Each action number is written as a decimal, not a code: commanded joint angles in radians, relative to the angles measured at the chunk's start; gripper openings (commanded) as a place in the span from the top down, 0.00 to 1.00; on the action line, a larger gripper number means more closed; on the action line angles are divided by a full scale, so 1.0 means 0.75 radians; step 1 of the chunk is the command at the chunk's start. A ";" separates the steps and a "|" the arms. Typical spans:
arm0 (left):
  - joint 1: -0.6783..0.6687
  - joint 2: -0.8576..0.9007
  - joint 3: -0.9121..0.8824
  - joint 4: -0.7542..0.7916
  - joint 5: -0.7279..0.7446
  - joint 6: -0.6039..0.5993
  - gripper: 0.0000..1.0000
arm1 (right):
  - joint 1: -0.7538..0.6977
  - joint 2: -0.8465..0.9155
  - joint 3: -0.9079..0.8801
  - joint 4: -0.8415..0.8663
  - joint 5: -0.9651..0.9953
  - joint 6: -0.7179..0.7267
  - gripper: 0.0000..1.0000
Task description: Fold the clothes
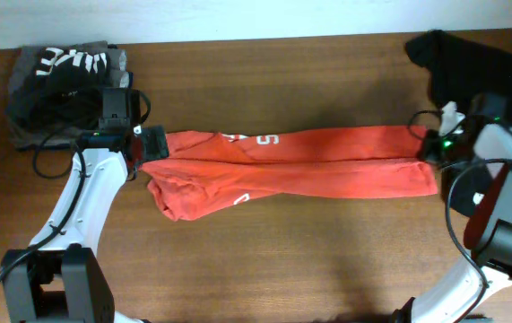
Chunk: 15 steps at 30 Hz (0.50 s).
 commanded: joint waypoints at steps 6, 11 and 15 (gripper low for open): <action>0.004 -0.008 0.019 0.006 0.014 0.022 0.08 | -0.073 -0.009 0.338 -0.246 0.006 0.011 0.96; 0.004 -0.008 0.019 0.006 0.015 0.022 0.08 | 0.058 -0.009 0.430 -0.411 0.003 0.023 0.96; 0.004 -0.008 0.019 0.006 0.015 0.022 0.08 | 0.200 -0.009 0.432 -0.477 0.007 0.064 0.96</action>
